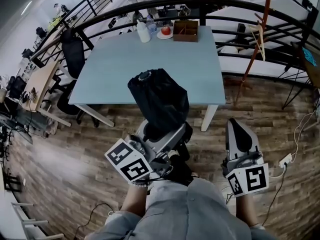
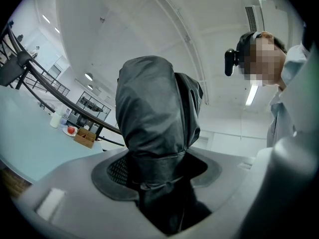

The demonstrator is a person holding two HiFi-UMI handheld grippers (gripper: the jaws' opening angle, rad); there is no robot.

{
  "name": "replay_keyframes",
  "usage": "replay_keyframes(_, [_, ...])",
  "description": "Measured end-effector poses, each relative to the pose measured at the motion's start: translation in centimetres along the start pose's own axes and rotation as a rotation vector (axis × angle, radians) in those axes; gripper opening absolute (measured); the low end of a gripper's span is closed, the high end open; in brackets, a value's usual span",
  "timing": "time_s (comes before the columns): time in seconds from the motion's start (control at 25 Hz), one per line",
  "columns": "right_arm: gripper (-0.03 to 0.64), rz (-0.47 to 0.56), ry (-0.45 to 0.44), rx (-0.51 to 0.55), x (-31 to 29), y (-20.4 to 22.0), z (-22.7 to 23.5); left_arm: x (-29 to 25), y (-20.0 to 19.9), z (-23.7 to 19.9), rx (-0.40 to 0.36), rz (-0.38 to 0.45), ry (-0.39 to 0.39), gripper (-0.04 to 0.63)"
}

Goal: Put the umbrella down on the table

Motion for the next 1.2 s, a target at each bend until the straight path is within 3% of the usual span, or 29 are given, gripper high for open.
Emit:
replay_keyframes(0.56, [-0.002,-0.019,0.010,0.005,-4.6,1.2,0.4,-1.3,-0.8,-5.0,-0.003,-0.012,-0.010,0.261])
replay_keyframes(1.2, [-0.002,-0.058,0.029,-0.005,-17.5,2.2,-0.2,-3.6,-4.5,-17.6,0.019,-0.060,-0.023,0.261])
Point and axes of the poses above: the fingertips, and each gripper's own axes: x backward along the fingers, z to its right, y out of its underside, the point moved 4 cm from there along x, backward along the fingers, and after that the axes turned 13 degrees about y, right-handed, at the moved point
